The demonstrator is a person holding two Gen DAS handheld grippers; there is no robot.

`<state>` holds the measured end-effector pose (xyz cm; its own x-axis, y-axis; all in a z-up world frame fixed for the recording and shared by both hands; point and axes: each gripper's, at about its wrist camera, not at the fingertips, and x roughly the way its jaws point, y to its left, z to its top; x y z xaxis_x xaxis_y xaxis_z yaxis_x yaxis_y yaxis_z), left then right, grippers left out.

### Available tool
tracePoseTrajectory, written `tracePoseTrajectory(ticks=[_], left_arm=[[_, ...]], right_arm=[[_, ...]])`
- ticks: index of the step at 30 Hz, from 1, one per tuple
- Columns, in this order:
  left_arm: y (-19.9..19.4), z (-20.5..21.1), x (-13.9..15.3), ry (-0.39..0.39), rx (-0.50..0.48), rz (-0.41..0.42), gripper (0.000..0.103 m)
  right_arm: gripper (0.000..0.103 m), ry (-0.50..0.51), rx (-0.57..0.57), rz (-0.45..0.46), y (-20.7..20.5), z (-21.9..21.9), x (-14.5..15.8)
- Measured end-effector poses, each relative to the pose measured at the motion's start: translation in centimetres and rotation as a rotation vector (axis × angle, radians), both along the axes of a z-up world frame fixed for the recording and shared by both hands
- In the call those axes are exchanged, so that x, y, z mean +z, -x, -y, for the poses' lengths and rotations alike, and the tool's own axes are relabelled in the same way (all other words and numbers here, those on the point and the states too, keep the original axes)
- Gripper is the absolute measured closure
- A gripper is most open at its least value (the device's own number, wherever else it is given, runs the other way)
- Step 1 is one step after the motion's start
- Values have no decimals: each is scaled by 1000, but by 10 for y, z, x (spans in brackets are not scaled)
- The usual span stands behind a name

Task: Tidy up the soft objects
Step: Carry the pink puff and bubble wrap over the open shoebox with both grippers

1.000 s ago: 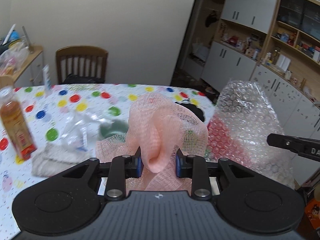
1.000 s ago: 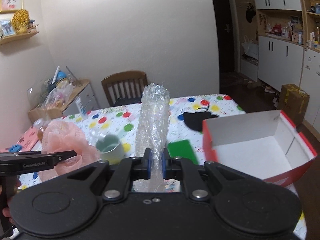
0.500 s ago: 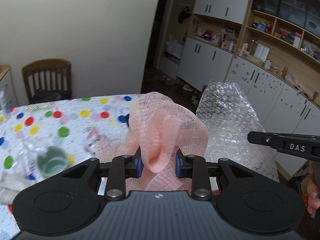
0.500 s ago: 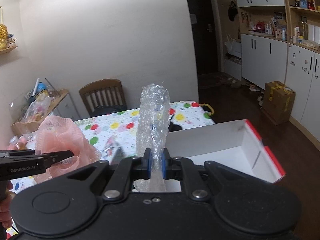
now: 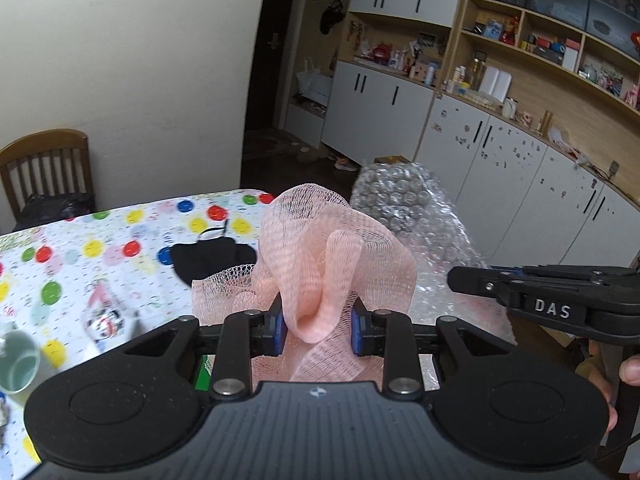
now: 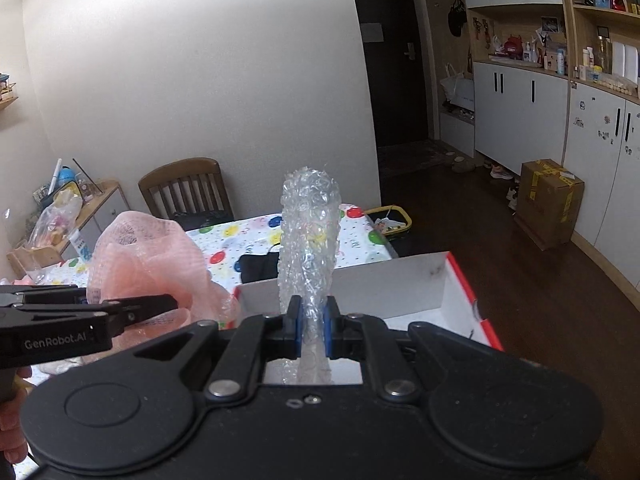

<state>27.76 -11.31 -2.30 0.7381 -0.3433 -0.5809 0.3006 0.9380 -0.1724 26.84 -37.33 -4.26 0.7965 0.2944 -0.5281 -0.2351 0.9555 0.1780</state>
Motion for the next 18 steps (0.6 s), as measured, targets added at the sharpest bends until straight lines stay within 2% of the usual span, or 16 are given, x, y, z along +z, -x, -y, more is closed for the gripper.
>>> tracePoseTrajectory(ticks=[8, 12, 18], left_arm=[[-25, 44, -21, -54, -33, -14, 74], [-41, 63, -39, -82, -40, -59, 74], [-62, 89, -69, -130, -49, -135, 74]], right_arm=[[94, 33, -19, -19, -28, 24, -15], [94, 49, -36, -46, -43, 35, -30], [94, 54, -58, -148, -68, 43, -59]])
